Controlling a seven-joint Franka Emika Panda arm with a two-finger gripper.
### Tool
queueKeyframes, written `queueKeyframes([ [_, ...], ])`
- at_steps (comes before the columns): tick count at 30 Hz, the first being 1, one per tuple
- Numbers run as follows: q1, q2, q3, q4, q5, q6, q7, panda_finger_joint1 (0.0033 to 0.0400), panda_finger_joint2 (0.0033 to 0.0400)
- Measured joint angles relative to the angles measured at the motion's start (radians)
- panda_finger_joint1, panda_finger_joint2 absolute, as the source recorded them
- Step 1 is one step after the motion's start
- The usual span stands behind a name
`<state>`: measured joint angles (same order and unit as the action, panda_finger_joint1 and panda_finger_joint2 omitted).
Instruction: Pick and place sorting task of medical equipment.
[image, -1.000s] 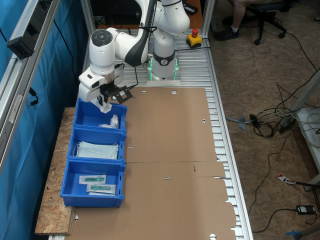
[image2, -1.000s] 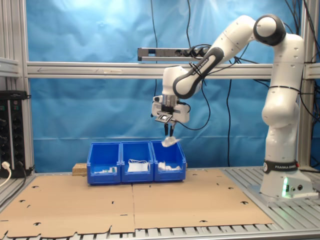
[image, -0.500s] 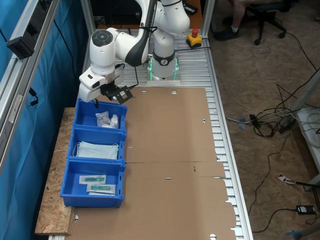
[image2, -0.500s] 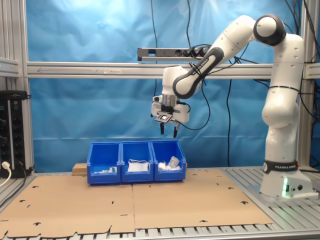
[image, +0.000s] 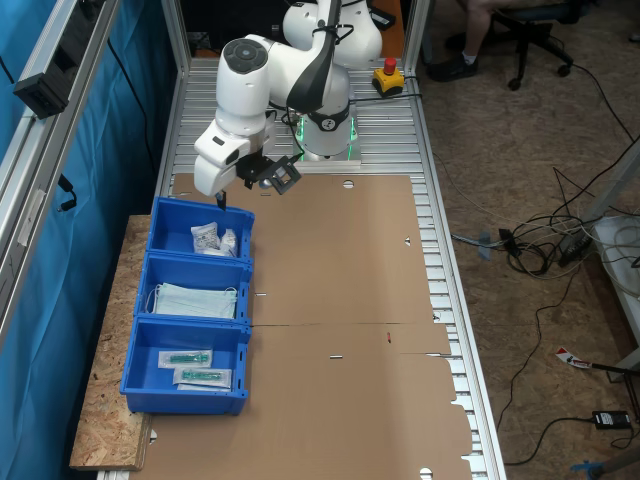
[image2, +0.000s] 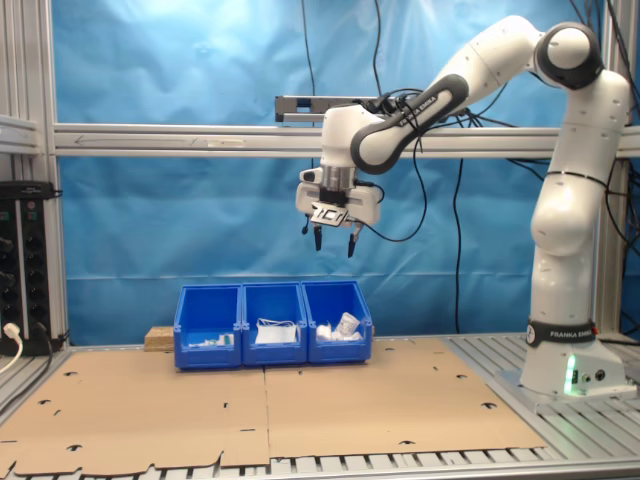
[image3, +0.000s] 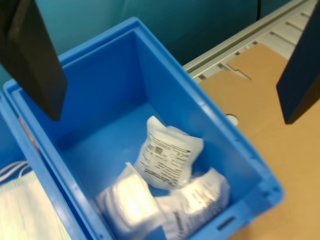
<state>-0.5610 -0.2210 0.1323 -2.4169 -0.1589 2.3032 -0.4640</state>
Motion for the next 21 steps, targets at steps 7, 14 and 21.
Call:
queueKeyframes([
  [7, 0.141, -0.129, -0.005, -0.010, 0.000, -0.158, 0.000, 0.0400, 0.0400],
  [14, 0.284, -0.235, -0.026, -0.042, 0.026, -0.254, 0.000, 0.0400, 0.0400],
  [21, 0.397, -0.308, -0.045, -0.078, 0.090, -0.319, 0.000, 0.0400, 0.0400],
])
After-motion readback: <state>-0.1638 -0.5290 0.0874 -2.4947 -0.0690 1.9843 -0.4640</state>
